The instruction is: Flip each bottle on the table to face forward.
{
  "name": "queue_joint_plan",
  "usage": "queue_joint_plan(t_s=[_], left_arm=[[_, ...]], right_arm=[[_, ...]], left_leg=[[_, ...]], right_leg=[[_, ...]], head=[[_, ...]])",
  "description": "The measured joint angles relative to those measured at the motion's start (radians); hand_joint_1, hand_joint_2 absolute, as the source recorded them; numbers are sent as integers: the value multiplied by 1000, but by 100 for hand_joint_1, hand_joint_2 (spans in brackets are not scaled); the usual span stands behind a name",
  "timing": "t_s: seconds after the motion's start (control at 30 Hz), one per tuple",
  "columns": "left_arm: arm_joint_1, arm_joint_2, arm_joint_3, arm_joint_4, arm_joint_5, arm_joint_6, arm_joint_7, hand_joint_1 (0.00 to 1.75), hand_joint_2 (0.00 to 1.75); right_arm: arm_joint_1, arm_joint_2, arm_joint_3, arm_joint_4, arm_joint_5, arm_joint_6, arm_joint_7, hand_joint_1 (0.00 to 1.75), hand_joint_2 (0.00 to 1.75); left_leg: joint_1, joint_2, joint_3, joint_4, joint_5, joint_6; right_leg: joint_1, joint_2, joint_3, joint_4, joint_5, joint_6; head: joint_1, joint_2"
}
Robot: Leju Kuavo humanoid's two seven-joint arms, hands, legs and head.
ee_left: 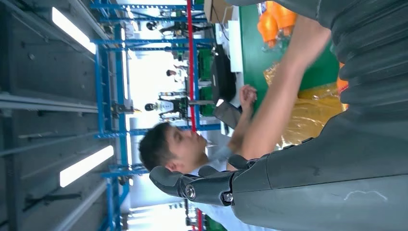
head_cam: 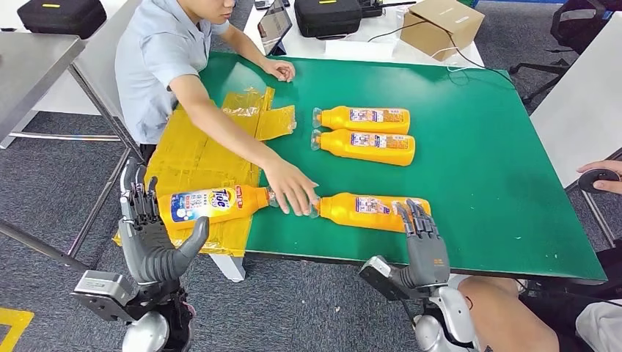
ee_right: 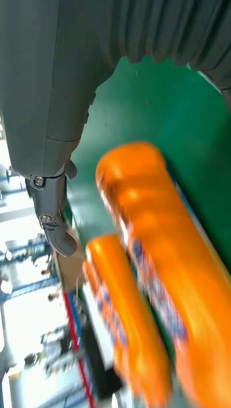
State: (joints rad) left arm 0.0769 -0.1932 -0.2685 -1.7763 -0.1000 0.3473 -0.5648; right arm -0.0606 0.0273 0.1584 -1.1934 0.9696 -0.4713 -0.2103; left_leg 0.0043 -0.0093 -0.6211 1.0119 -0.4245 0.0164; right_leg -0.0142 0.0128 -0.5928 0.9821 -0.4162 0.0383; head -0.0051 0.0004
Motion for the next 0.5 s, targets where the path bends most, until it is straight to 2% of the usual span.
queue_joint_plan(t_s=[0.27, 0.5], left_arm=[[8, 0, -46, -17, -20, 12, -6, 0, 175], [-1, 1, -69, -15, -24, 14, -13, 0, 175]], right_arm=[[-102, -24, -54, 164, 83, -31, 44, 0, 175], [-181, -24, -59, 289, 105, -74, 21, 0, 175]], left_leg=[[0, 0, 0, 0, 0, 0], [0, 0, 0, 0, 0, 0]], right_leg=[[0, 0, 0, 0, 0, 0], [0, 0, 0, 0, 0, 0]], head=[[0, 0], [0, 0]])
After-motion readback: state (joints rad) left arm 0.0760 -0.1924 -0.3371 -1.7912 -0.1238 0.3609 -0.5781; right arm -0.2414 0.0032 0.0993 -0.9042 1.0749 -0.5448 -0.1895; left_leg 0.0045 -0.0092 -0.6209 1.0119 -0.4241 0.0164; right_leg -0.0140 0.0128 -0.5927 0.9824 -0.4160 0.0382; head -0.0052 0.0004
